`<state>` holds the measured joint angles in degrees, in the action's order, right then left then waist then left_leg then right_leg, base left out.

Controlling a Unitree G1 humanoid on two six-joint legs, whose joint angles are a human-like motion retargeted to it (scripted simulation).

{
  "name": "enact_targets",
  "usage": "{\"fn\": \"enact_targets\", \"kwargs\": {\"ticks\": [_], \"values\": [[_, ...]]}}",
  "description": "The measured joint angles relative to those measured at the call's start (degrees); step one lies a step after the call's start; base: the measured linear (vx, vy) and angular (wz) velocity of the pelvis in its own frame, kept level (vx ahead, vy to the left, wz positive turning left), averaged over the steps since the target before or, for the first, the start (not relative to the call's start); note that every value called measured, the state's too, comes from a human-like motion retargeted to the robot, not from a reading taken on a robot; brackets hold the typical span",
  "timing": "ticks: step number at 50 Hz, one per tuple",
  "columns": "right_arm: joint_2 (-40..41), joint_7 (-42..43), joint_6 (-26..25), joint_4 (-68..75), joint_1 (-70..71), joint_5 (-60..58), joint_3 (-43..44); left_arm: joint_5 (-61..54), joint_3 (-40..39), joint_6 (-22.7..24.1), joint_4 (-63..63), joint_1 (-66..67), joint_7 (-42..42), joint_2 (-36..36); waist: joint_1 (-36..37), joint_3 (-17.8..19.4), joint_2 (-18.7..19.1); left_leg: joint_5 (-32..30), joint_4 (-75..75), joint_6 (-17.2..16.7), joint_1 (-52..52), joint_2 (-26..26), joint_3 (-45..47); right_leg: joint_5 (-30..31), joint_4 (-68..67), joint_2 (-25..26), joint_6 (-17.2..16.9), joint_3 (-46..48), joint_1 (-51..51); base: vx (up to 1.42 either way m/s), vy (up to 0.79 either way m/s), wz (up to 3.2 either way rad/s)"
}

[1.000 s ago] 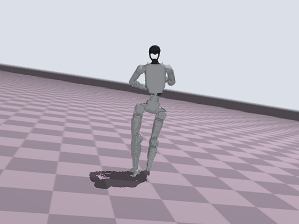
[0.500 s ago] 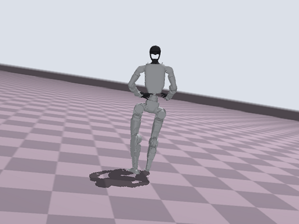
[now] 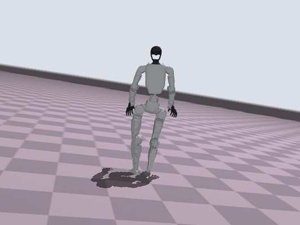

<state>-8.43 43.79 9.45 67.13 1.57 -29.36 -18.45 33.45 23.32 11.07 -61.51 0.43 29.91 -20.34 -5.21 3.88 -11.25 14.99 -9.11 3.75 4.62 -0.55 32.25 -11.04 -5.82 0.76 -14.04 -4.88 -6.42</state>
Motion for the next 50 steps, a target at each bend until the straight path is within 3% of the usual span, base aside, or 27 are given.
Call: {"fn": "enact_targets", "kwargs": {"ticks": [25,50], "values": [[-2.32,-0.52,1.17,-7.66,2.33,1.88,-3.48,2.15,8.88,0.84,5.84,-2.66,1.99,1.06,0.48,-0.33,2.58,-1.23,1.61,0.09,-0.19,-0.4,-2.29,1.62,4.54,-1.11,1.61,3.93,2.51,0.0,0.0,0.0],[-1.7,-0.94,0.52,-6.84,0.5,3.34,-4.17,2.92,10.92,-1.69,2.79,-1.93,3.56,1.89,2.27,-0.31,3.62,-0.05,-1.33,0.06,2.35,0.53,-3.11,1.3,7.29,-0.74,2.49,3.96,7.55,0.0,0.0,0.0]]}}
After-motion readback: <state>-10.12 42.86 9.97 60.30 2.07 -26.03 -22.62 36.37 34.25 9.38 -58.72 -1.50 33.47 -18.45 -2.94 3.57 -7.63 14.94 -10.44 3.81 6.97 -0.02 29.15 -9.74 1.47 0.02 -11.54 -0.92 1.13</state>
